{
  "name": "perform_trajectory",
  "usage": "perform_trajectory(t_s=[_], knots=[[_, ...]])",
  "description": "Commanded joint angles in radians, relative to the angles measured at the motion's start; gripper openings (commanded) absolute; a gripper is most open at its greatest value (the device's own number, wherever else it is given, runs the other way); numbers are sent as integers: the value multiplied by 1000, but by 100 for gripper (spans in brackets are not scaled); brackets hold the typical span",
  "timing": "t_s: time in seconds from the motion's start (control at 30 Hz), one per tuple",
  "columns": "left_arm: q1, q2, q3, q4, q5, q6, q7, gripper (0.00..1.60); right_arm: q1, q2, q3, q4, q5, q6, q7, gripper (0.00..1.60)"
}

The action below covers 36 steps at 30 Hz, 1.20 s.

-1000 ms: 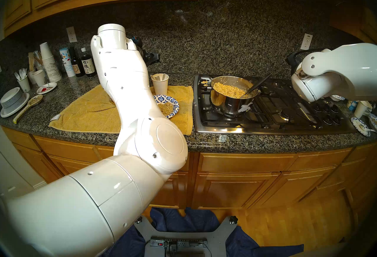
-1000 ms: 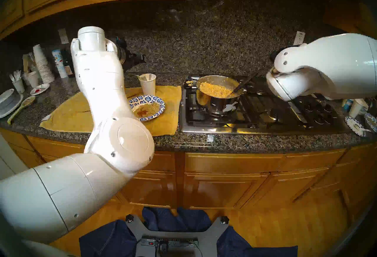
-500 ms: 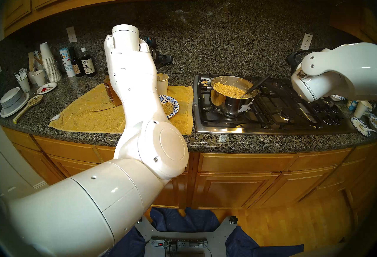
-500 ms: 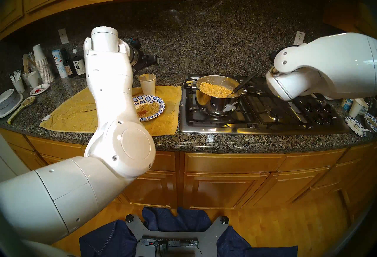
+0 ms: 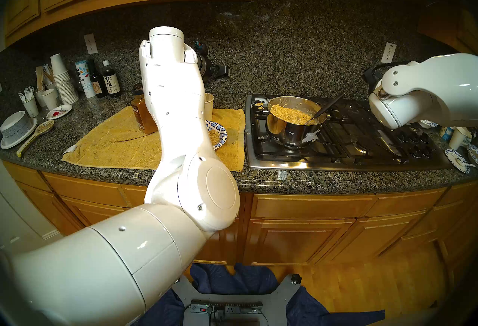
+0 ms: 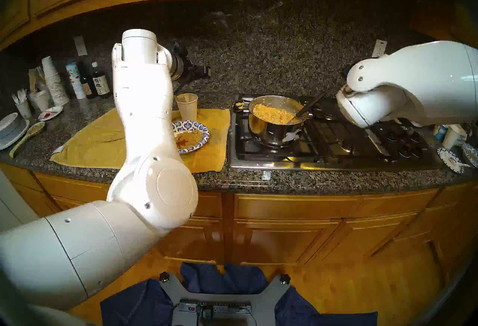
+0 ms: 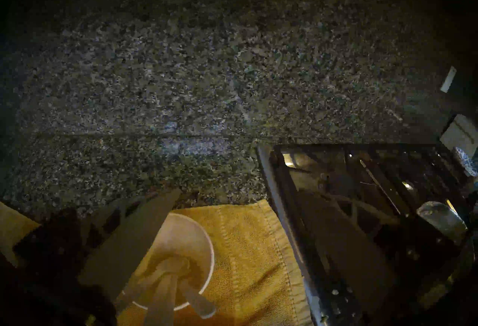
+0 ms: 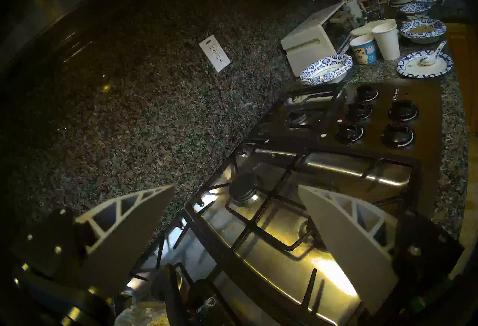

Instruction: Scoop oatmeal into bowl, add cinnamon, and put a spoon inside bowl

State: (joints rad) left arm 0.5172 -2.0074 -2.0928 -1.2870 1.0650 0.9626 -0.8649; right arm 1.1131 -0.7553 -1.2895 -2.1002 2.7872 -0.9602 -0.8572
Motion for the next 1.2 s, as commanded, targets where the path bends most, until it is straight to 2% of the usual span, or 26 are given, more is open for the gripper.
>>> perform_trajectory(t_s=[0.0,1.17], knots=[[-32,0,50,-30,-57,-3,-103,160,27,-5,15,14,-8,0,6,160],[37,0,130,-147,-224,-3,-96,160,27,-16,15,16,5,0,6,160]])
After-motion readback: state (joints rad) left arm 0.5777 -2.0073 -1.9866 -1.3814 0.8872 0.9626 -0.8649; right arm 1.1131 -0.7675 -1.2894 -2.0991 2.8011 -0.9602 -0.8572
